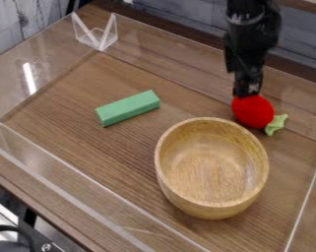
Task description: Move the red object to the right side of the table
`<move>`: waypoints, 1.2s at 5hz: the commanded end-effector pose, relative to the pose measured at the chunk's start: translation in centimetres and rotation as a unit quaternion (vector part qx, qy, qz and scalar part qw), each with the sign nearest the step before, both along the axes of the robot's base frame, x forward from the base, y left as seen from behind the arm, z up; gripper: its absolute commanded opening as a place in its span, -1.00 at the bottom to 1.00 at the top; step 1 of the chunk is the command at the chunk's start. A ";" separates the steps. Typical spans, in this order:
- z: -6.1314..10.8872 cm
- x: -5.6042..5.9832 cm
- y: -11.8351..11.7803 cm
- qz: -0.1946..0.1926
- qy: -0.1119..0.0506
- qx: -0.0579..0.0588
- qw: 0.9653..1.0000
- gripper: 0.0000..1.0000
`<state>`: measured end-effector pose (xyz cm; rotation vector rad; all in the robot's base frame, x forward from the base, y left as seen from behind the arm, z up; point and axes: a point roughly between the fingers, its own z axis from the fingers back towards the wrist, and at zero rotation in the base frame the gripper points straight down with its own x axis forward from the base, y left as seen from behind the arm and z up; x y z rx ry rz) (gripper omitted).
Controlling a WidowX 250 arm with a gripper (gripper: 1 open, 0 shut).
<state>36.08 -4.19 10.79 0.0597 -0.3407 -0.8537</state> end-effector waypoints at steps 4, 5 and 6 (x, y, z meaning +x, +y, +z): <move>8.6 -1.7 12.2 0.176 -0.054 0.033 0.982 -1.00; 7.7 -1.1 14.2 0.180 -0.052 0.036 0.982 1.00; 6.7 -0.6 11.8 0.152 -0.051 0.033 0.987 1.00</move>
